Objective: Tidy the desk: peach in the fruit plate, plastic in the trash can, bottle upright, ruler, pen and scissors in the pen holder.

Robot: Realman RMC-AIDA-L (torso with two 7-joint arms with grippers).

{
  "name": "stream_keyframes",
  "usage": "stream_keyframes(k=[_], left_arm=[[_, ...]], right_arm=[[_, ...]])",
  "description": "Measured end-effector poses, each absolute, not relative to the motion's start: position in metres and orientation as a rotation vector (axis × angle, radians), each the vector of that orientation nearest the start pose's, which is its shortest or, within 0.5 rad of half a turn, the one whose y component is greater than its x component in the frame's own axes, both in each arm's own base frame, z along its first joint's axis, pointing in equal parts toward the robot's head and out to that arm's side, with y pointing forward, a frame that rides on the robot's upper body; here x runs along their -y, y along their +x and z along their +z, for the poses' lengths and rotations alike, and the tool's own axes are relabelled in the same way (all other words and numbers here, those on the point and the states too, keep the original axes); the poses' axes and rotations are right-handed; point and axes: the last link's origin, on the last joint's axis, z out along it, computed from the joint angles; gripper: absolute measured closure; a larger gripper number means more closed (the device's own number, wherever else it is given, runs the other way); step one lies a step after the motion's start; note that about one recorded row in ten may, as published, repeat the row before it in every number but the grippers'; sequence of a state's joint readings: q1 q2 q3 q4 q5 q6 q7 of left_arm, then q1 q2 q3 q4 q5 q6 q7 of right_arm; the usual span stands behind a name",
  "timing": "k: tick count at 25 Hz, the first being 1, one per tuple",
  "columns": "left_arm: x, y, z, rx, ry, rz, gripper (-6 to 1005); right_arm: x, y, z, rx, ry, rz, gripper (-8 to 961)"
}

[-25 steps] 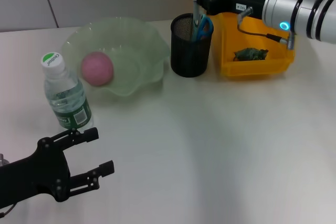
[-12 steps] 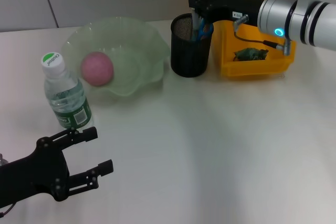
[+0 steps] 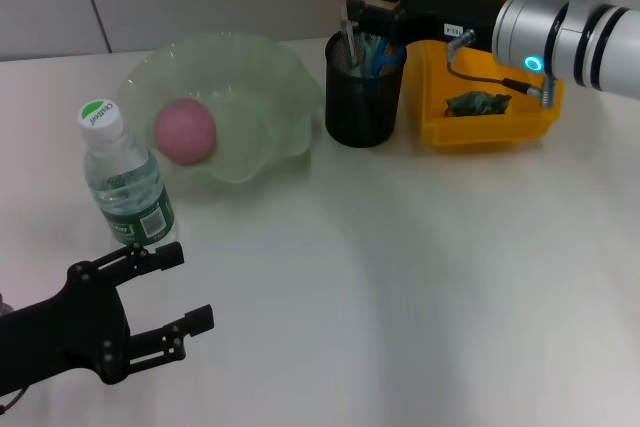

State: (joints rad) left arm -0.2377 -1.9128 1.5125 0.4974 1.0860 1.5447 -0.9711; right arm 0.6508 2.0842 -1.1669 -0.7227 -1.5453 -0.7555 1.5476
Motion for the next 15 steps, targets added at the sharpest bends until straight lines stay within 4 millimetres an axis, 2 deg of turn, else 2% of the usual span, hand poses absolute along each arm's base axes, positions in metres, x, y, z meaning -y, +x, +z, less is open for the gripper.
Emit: stream_keyframes(k=[4,6,7,8,10,11,12,15], left_arm=[[-0.245,-0.299,-0.009,0.438,-2.67,-0.971,203],[-0.244,-0.296,-0.01,0.433,-2.676,-0.993,203],[-0.244,-0.296,-0.01,0.433,-2.676,-0.993,203],[-0.244,-0.296,-0.01,0.433,-2.676,-0.993,203],[-0.244,-0.294,-0.011,0.432,-2.678,-1.003,203],[-0.243,-0.292,-0.013,0.43,-2.68,-1.019,203],[-0.242,-0.291,-0.013,0.433,-2.682,-1.027,203],[-0.241,-0.289,-0.014,0.441,-2.687,-1.05,203]], right_arm=[[-0.436,0.195,0.001,-0.67,-2.222,0.742,449],[-0.429,0.198,0.012,-0.661,-2.177,0.877,358],[-0.429,0.198,0.012,-0.661,-2.177,0.877,313],[-0.42,0.201,0.018,-0.64,-2.176,0.952,267],[-0.415,0.203,0.02,-0.634,-2.18,0.982,256],[-0.404,0.205,0.025,-0.623,-2.205,1.052,251],[-0.404,0.205,0.025,-0.623,-2.205,1.052,244],[-0.383,0.215,0.032,-0.633,-2.241,1.15,222]])
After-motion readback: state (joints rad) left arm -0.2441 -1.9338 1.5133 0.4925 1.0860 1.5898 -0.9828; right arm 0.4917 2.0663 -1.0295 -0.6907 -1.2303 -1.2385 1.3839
